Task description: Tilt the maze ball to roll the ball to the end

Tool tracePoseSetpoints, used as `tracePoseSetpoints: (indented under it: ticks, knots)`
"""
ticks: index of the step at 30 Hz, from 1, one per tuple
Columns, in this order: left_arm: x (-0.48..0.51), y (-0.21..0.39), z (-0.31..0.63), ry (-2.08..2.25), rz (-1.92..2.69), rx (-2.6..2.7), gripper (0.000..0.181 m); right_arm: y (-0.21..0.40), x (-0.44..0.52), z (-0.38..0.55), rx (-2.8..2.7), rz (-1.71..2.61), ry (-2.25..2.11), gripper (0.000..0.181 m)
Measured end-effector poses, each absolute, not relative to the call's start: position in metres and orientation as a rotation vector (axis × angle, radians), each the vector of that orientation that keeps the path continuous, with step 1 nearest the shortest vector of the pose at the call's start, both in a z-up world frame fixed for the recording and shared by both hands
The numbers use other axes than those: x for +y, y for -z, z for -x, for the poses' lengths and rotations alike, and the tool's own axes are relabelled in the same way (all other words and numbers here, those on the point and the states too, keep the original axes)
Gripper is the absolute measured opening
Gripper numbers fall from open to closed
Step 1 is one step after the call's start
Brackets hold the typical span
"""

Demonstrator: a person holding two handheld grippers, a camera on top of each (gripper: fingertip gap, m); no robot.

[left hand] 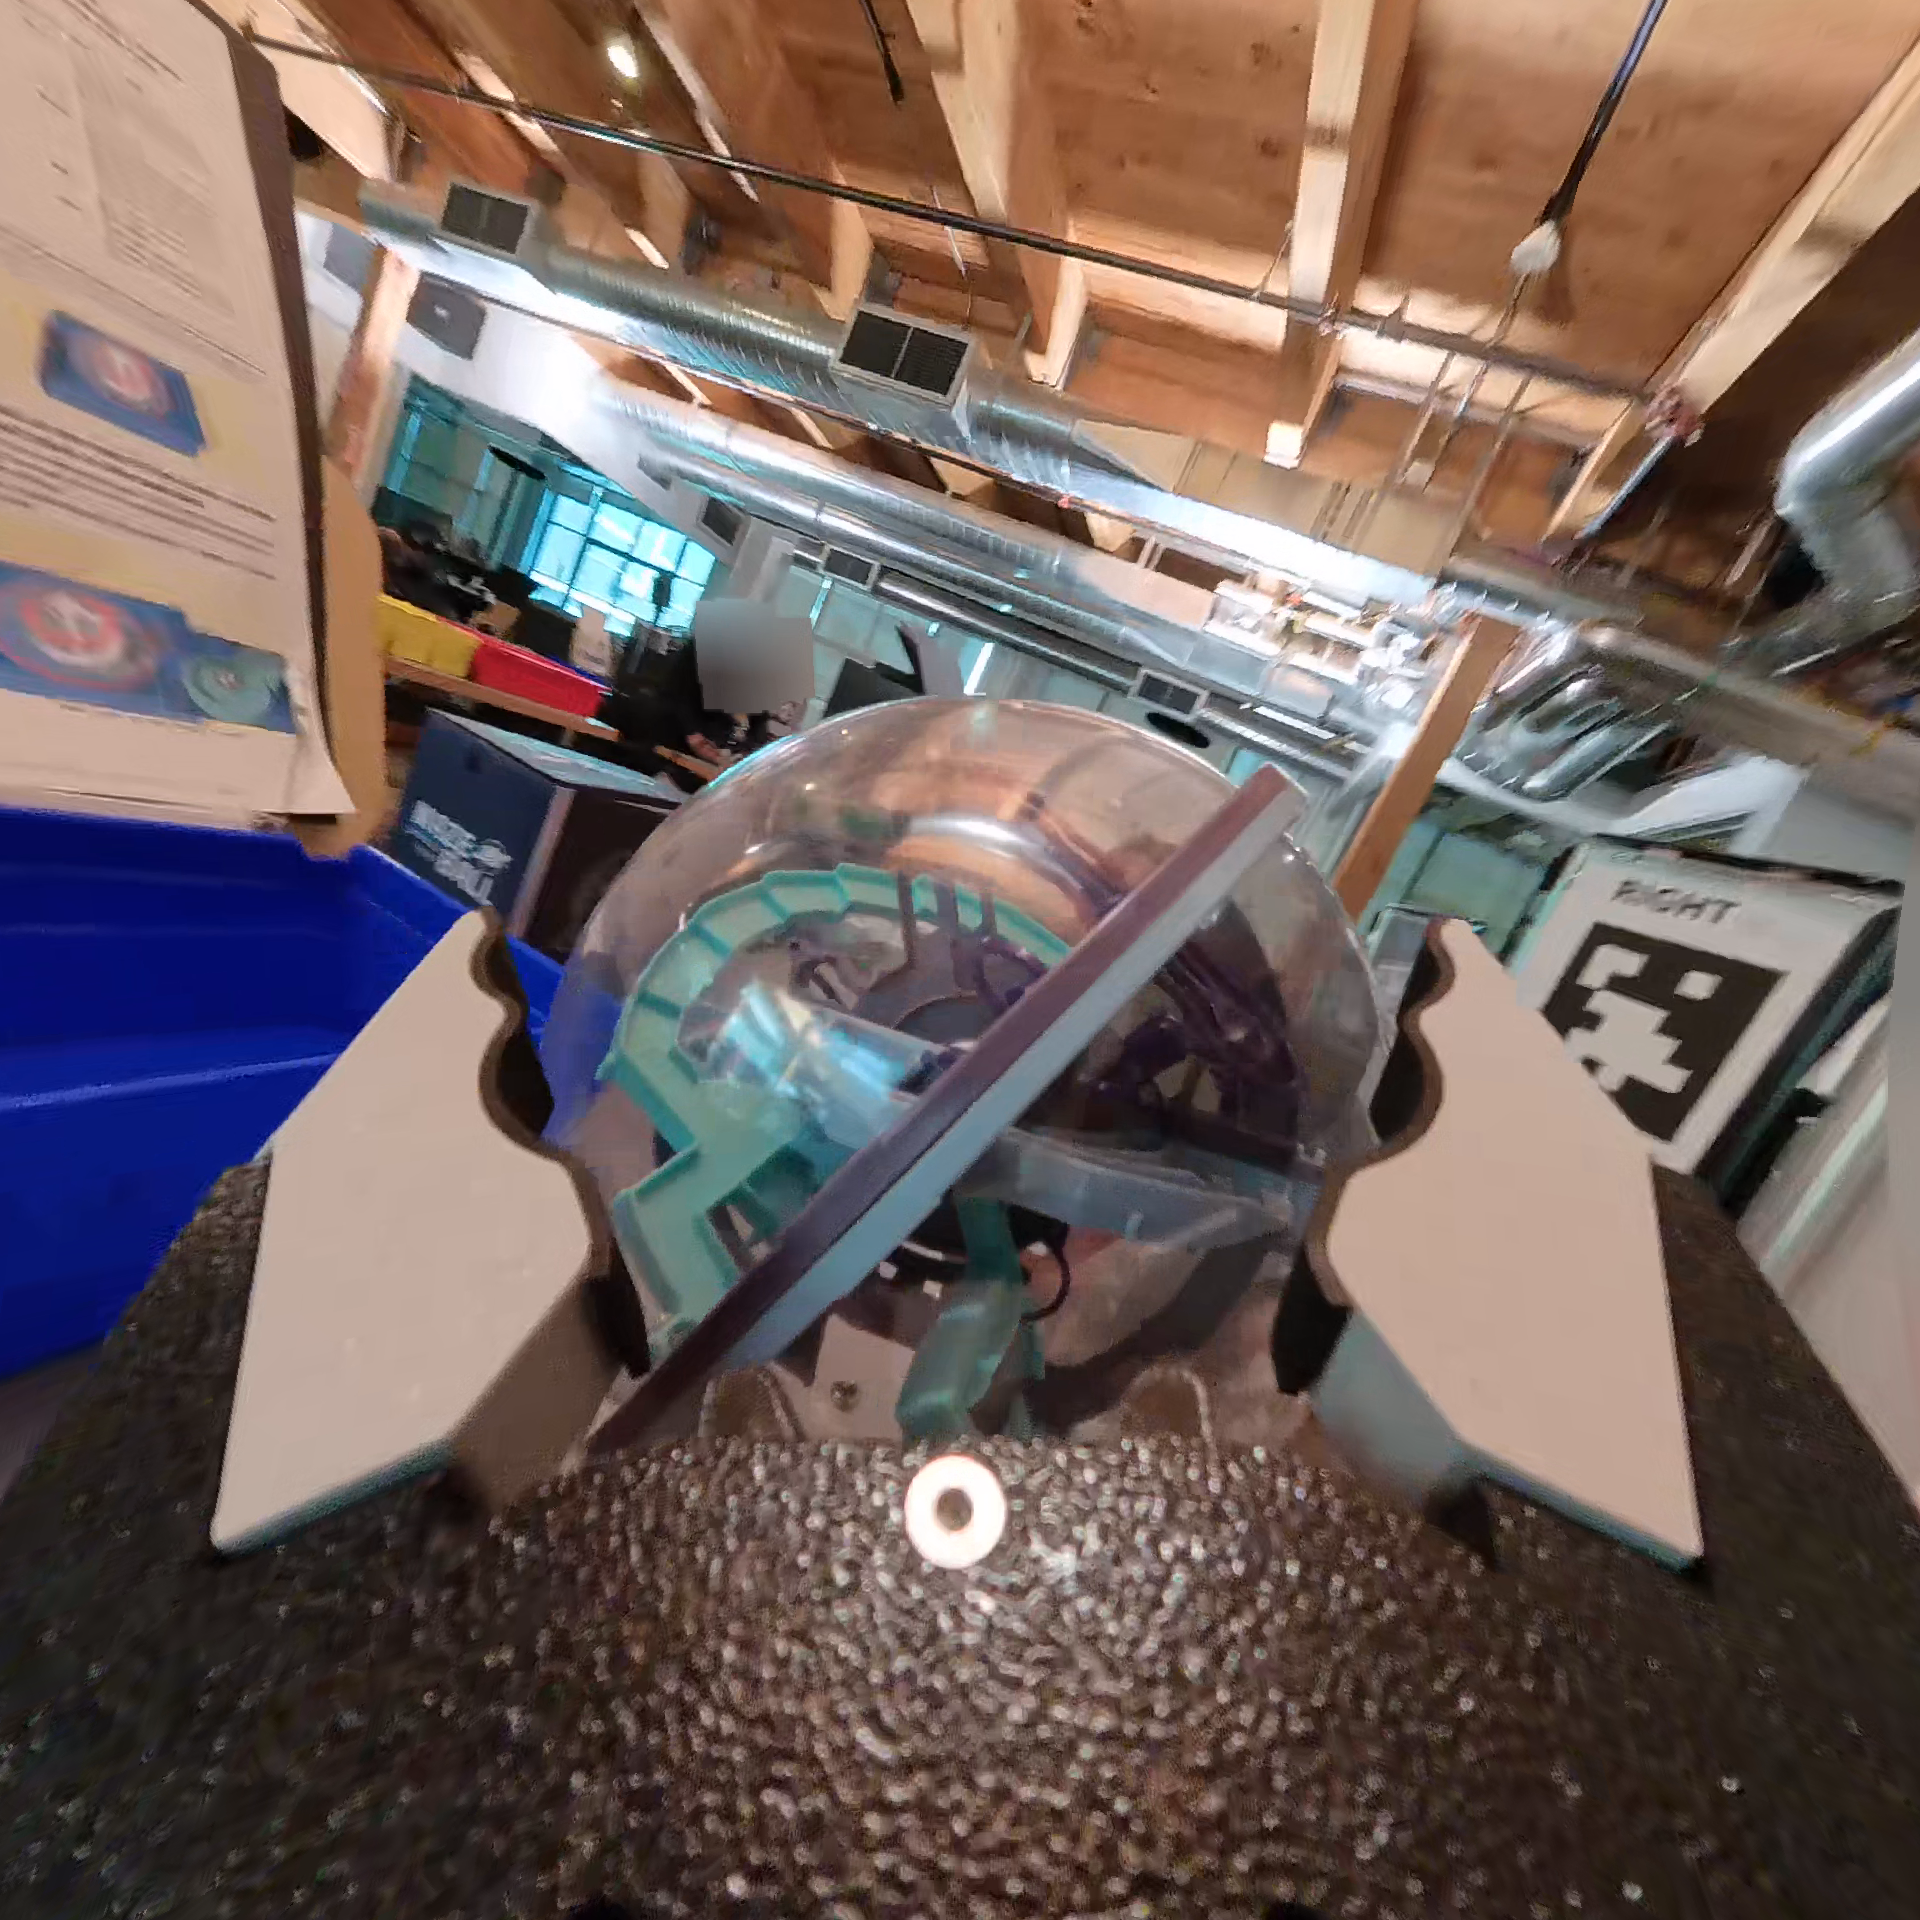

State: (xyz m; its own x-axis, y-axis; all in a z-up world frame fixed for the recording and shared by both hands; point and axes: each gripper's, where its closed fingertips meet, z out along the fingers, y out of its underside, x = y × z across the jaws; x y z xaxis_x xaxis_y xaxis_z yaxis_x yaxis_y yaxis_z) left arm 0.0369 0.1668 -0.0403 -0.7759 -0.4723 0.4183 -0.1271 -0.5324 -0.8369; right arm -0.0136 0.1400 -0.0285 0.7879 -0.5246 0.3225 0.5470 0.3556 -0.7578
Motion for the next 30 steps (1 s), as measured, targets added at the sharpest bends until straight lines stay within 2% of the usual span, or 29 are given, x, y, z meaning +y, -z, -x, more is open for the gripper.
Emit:
tracePoseSetpoints:
  ticks: [5, 10, 12, 14, 16, 17, 19, 23, 30]
  knots:
    - [0.177, 0.037, -0.036, 2.577, 0.960, 1.297, 0.135, 0.022, 0.137, 0.002, 0.054, 0.995, 0.578, 0.137]
    - [0.175, 0.046, -0.038, 2.564, 0.990, 1.349, 0.153, 0.021, 0.142, 0.002, 0.029, 1.027, 0.459, 0.134]
    - [0.177, 0.041, -0.035, 2.548, 0.922, 1.321, 0.153, 0.023, 0.143, 0.002, 0.021, 1.053, 0.438, 0.133]
    - [0.180, 0.033, -0.028, 2.522, 0.798, 1.278, 0.157, 0.023, 0.140, 0.008, -0.026, 1.035, 0.411, 0.123]
    - [0.179, 0.027, -0.017, 2.476, 0.639, 1.301, 0.157, 0.018, 0.129, 0.021, -0.063, 0.944, 0.297, 0.123]
    - [0.179, 0.025, -0.011, 2.461, 0.554, 1.309, 0.157, 0.014, 0.121, 0.022, -0.043, 0.882, 0.245, 0.112]
    - [0.175, 0.023, 0.000, 2.389, 0.397, 1.319, 0.157, 0.010, 0.106, 0.021, 0.016, 0.773, 0.124, 0.108]
    - [0.158, 0.031, 0.022, 2.109, 0.077, 1.371, 0.157, 0.017, 0.107, 0.020, 0.046, 0.800, 0.032, 0.127]
    - [0.144, 0.032, 0.052, 2.036, -0.125, 1.417, 0.150, 0.033, 0.125, 0.027, -0.021, 0.918, 0.143, 0.157]
